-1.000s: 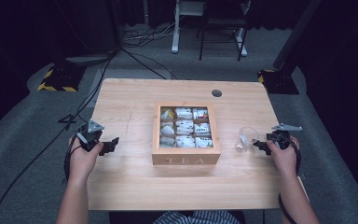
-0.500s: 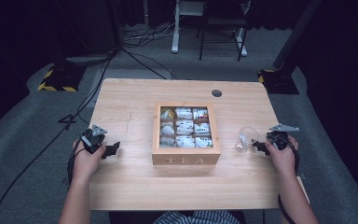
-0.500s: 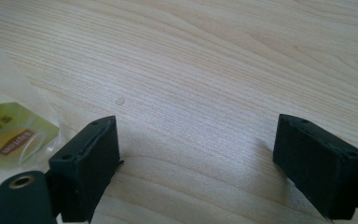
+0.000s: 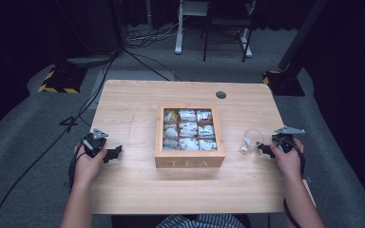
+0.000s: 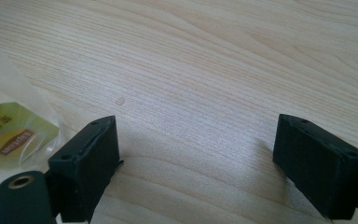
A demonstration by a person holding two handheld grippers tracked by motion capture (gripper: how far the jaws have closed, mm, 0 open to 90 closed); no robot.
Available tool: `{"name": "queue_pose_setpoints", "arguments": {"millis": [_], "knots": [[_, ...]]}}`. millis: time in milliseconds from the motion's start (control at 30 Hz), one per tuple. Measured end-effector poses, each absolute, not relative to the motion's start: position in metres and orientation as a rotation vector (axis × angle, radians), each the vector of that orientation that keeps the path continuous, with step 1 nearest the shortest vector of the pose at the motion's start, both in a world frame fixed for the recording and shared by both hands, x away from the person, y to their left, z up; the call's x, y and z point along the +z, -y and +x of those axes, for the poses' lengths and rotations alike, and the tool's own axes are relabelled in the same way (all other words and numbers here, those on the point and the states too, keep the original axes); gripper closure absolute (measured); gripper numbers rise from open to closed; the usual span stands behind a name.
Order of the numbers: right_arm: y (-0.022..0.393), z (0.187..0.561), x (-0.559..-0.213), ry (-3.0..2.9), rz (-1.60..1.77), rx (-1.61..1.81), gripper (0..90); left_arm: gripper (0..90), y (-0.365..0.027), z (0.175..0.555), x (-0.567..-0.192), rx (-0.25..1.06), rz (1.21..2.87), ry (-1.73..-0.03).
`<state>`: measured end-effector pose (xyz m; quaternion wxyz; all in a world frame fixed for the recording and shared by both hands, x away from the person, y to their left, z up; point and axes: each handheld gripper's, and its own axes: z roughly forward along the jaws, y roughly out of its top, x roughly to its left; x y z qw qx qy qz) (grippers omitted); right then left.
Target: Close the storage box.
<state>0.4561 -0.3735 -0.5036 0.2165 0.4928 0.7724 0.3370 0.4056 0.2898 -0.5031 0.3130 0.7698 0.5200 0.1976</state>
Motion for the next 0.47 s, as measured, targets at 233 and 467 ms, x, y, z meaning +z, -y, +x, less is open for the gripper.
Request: {"name": "queue_pose_setpoints", "arguments": {"millis": [233, 467], "knots": [[0.3731, 0.4558, -0.5036, -2.139, 1.368, 0.931, 14.6, 15.3, -0.2898, 0.4076, -0.5042, 0.515, 2.030, -1.360], [0.3730, 0.4558, -0.5036, -2.139, 1.368, 0.931, 14.5, 15.0, -0.2889, 0.4077, -0.5042, 0.518, 2.026, -1.370]]}}
